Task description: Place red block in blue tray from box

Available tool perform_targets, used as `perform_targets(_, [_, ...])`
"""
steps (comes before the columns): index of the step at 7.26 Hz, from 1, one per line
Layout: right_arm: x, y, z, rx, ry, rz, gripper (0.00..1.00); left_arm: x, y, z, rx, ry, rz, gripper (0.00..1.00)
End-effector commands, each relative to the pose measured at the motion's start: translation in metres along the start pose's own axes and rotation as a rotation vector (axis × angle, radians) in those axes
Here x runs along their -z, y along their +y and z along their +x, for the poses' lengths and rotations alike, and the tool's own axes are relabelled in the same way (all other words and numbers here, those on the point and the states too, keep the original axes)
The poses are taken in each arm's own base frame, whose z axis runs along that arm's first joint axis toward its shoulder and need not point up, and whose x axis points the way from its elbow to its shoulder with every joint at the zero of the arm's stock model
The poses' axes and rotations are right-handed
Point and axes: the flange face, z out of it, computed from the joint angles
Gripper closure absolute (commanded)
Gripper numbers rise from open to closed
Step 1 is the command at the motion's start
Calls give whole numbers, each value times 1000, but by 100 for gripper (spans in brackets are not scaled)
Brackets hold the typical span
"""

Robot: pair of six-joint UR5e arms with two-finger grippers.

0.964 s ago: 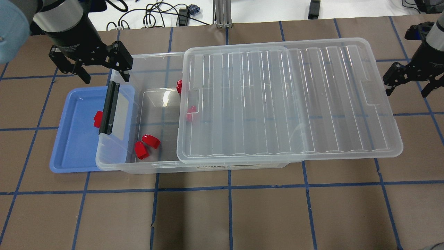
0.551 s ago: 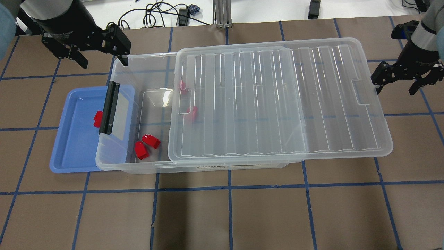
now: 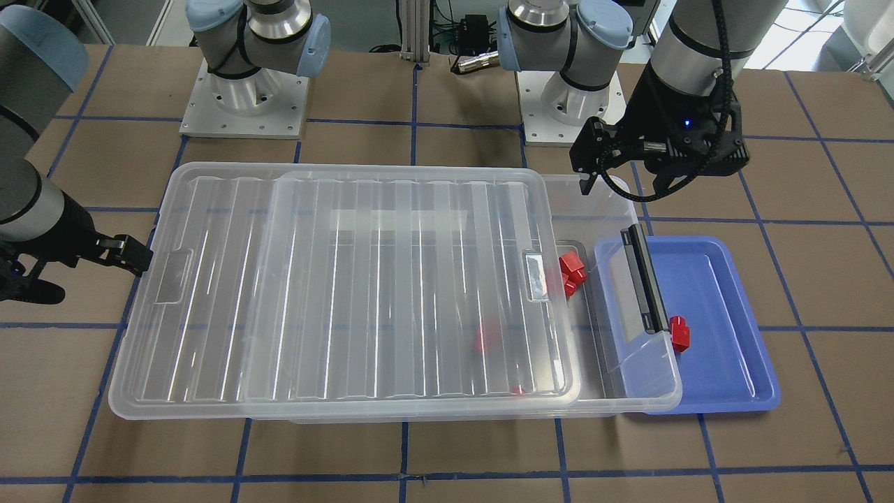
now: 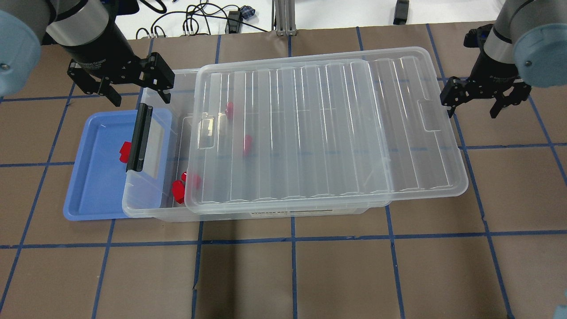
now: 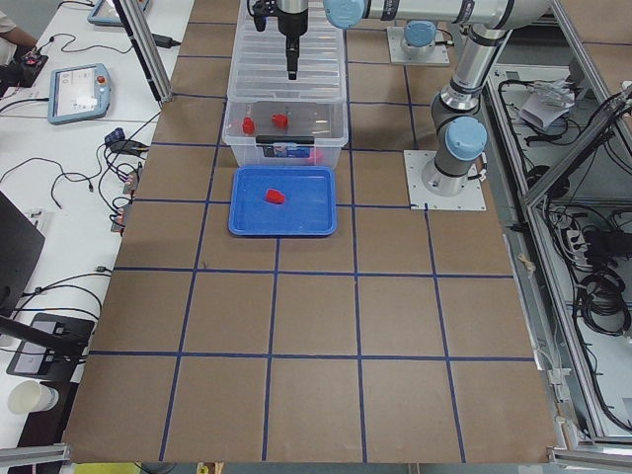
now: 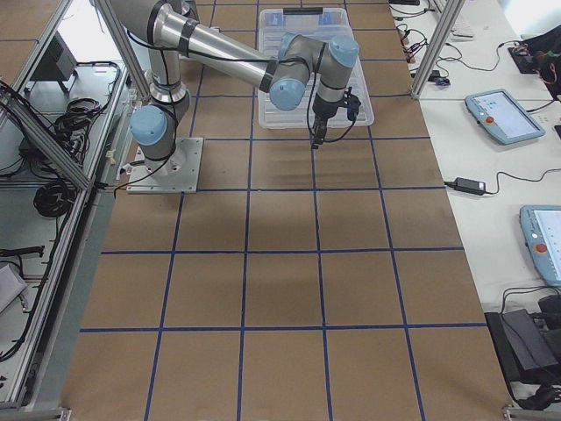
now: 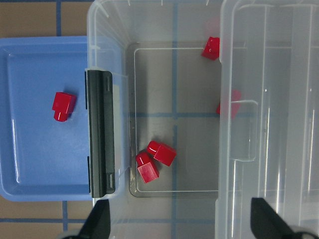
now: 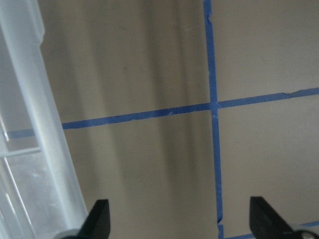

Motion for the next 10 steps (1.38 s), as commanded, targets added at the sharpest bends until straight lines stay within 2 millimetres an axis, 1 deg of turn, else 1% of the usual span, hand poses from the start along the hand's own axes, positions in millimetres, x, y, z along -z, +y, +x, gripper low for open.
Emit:
perform_targets(1, [0,5,-46,25,9,2,0,-4,1,-8,17,1,-10,0])
perform_targets(2, [-1,8,-65,21,11,0,0,-1,-1,-7,17,-1,-5,0])
perform_targets(3, [-1,9,-73,30,13,2,0,-4,4,-8,19,1,-14,0])
perform_targets(5, [-4,11,-75,34,14,-6,0,-4,1,-7,19,0,-11,0])
perform_targets(8, [-3,13,-85,45,-15,-3,0,-5,4,-6,14,0,-12,0])
perform_targets(9, [-3,13,-85,47,-15,-3,0,-7,2,-6,14,1,-17,0])
perform_targets(10, [-3,13,-85,47,-15,-3,0,-4,-3,-6,13,1,-11,0])
